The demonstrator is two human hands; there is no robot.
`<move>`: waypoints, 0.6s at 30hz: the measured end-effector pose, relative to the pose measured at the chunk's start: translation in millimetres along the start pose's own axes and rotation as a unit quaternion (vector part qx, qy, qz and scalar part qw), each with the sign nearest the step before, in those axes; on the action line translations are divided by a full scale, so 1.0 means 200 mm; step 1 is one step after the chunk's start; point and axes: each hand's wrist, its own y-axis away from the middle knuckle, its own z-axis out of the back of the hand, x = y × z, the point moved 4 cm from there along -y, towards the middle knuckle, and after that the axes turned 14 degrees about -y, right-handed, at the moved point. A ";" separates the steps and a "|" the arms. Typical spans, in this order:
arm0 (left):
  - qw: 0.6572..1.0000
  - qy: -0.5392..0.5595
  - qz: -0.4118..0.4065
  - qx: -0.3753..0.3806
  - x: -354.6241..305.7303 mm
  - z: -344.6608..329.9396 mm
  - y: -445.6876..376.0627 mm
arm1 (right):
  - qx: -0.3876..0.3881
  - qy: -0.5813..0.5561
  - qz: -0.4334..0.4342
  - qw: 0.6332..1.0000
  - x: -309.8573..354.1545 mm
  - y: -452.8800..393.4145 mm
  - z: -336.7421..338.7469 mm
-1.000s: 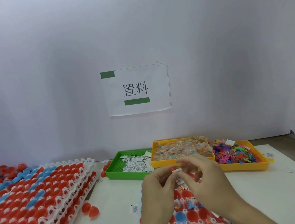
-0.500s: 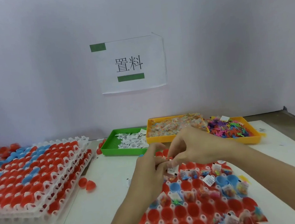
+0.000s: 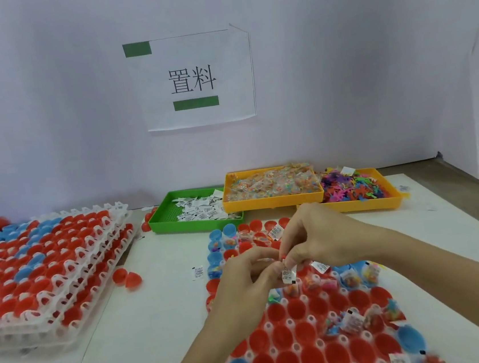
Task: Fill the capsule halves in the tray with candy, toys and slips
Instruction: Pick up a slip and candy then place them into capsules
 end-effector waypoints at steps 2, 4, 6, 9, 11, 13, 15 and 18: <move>1.000 -0.016 -0.006 0.018 0.00 -0.02 0.03 | 0.000 0.004 0.004 1.000 -0.01 0.03 -0.02; 0.999 -0.040 -0.005 0.026 0.00 -0.03 0.07 | 0.004 0.003 0.006 1.000 -0.02 0.07 -0.04; 0.996 -0.089 -0.007 0.010 0.00 -0.04 0.09 | 0.009 0.008 0.010 1.000 -0.04 0.10 -0.06; 0.981 -0.188 -0.033 -0.010 -0.01 -0.05 0.12 | 0.011 0.004 0.006 1.000 -0.08 0.16 -0.08; 0.973 -0.226 -0.046 -0.008 -0.01 -0.05 0.13 | 0.021 -0.001 -0.003 1.000 -0.10 0.19 -0.10; 0.967 -0.248 -0.056 0.002 0.00 -0.06 0.14 | 0.032 -0.006 -0.009 0.999 -0.12 0.21 -0.13; 0.962 -0.267 -0.062 0.015 0.01 -0.08 0.14 | 0.036 0.007 -0.007 0.999 -0.13 0.23 -0.15; 0.955 -0.290 -0.063 0.026 0.02 -0.11 0.15 | 0.042 0.018 -0.007 0.999 -0.14 0.26 -0.18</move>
